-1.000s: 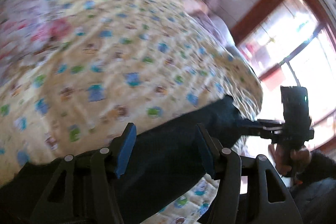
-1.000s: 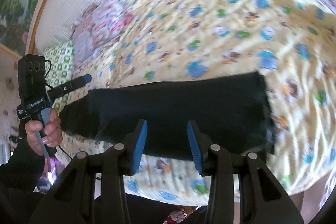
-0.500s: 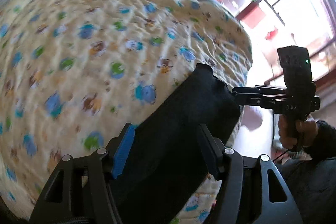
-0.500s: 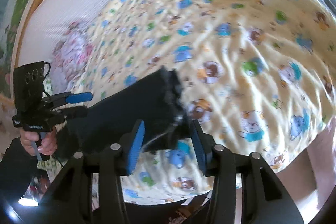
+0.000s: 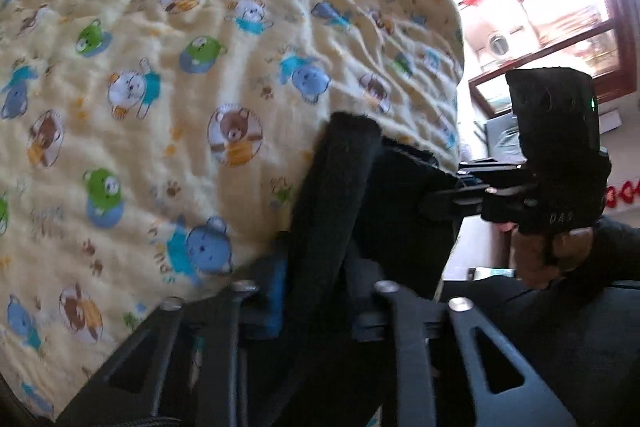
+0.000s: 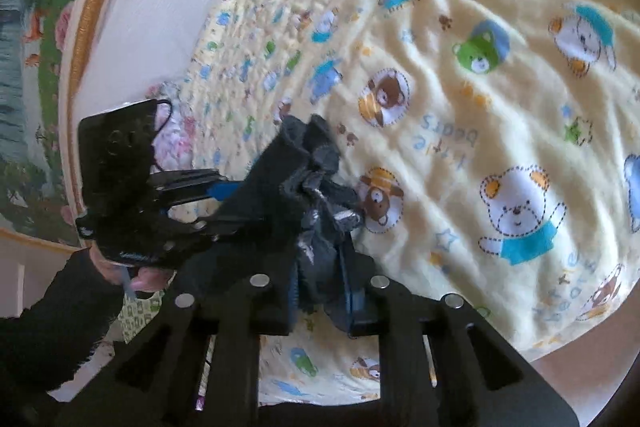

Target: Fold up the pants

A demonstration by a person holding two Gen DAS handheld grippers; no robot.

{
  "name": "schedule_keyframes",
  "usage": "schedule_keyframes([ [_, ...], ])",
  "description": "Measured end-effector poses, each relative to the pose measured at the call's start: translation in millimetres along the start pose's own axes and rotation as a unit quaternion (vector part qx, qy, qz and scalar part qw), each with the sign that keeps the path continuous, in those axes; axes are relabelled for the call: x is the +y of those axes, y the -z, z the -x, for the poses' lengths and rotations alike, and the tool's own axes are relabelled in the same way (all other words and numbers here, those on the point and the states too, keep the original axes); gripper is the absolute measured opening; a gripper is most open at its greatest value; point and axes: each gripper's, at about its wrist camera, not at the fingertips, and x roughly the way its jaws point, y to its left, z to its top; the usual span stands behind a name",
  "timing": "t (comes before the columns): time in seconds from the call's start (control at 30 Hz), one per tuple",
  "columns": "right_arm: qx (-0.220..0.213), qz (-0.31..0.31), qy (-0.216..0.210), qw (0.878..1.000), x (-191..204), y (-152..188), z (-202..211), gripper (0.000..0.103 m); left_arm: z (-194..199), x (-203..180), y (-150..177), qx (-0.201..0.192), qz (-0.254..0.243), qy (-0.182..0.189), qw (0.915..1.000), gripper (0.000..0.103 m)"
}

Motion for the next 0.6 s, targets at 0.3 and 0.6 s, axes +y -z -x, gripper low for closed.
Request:
schedule_keyframes([
  [0.3,-0.039,0.031,-0.028,0.998,21,-54,16,0.015,43,19,-41,-0.051,0.014,-0.011,0.9985,0.011],
  [0.6,-0.013,0.095,-0.118,0.988,78,-63,13,0.015,97,29,5,-0.137,0.065,0.029,0.9879,0.011],
])
